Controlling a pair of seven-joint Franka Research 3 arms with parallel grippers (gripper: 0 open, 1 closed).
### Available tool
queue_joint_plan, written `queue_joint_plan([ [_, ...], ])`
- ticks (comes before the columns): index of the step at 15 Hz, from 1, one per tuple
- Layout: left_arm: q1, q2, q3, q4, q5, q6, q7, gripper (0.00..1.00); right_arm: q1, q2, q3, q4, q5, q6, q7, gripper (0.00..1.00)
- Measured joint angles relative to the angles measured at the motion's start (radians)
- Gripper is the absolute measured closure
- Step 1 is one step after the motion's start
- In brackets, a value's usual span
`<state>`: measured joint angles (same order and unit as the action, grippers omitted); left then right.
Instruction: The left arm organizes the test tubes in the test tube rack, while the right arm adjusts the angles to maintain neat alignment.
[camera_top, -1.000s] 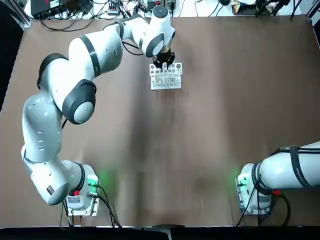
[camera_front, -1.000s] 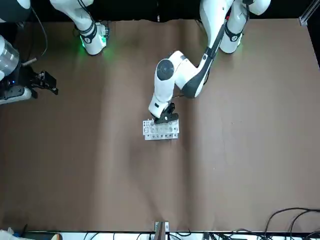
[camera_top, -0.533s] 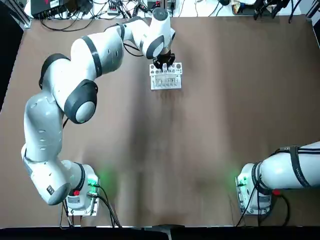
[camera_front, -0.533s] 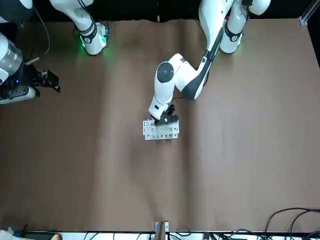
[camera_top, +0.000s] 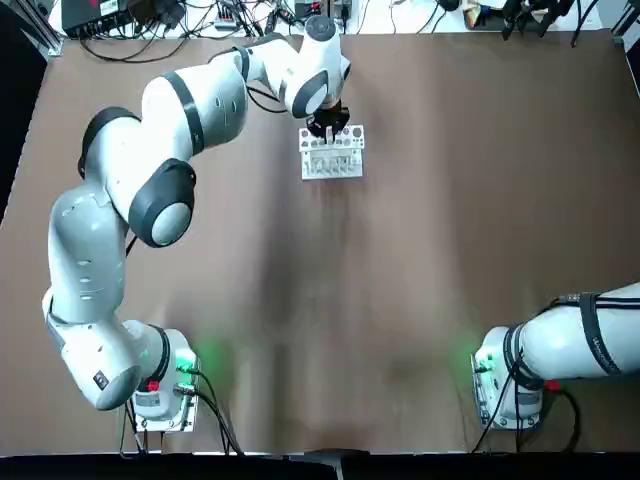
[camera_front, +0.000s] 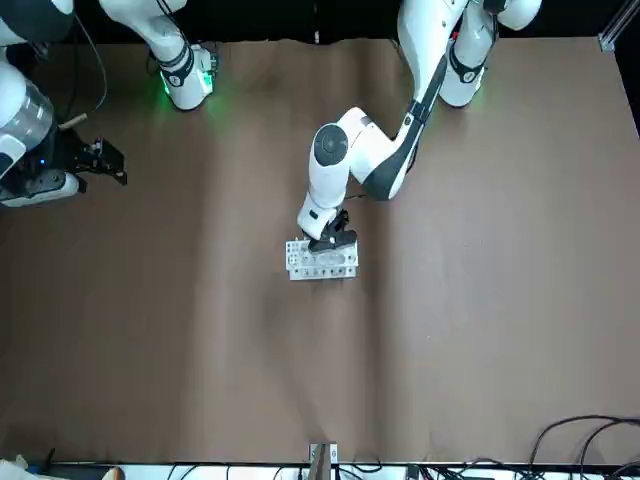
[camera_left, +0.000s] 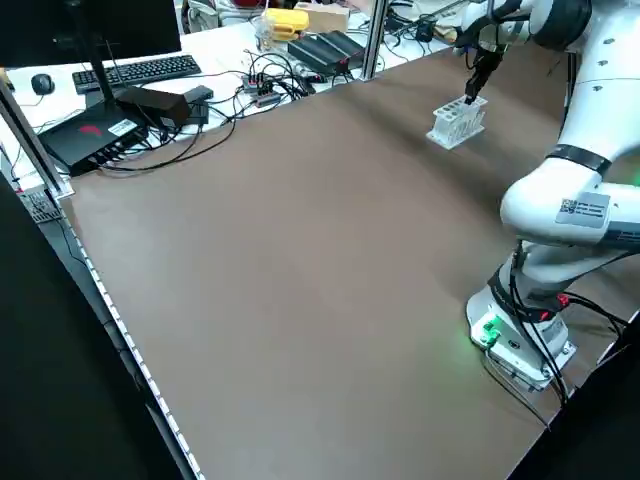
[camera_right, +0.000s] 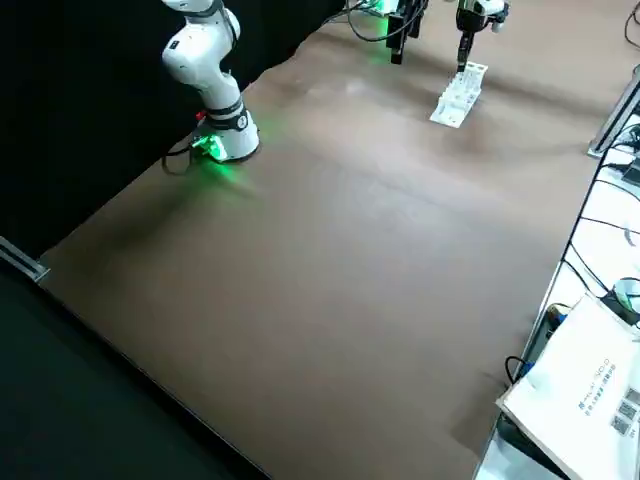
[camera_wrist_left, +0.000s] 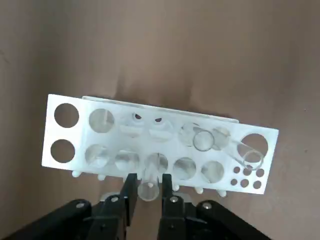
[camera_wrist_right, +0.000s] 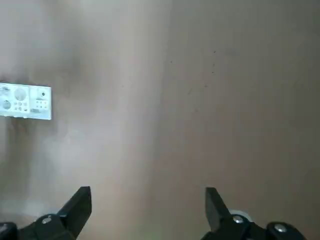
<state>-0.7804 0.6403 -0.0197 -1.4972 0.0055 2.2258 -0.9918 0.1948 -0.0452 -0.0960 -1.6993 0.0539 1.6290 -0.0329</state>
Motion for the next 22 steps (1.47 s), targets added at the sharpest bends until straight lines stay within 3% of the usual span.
queue_joint_plan([
  [9, 0.000, 0.001, 0.001, 0.002, 0.000, 0.000, 0.000, 0.82, 0.018, 0.000, -0.001, 0.000, 0.000, -0.017, 0.005, 0.00],
  [22, 0.002, -0.034, 0.008, 0.025, 0.000, -0.001, 0.004, 0.82, 0.004, -0.001, -0.014, 0.015, -0.003, 0.006, 0.005, 0.00],
])
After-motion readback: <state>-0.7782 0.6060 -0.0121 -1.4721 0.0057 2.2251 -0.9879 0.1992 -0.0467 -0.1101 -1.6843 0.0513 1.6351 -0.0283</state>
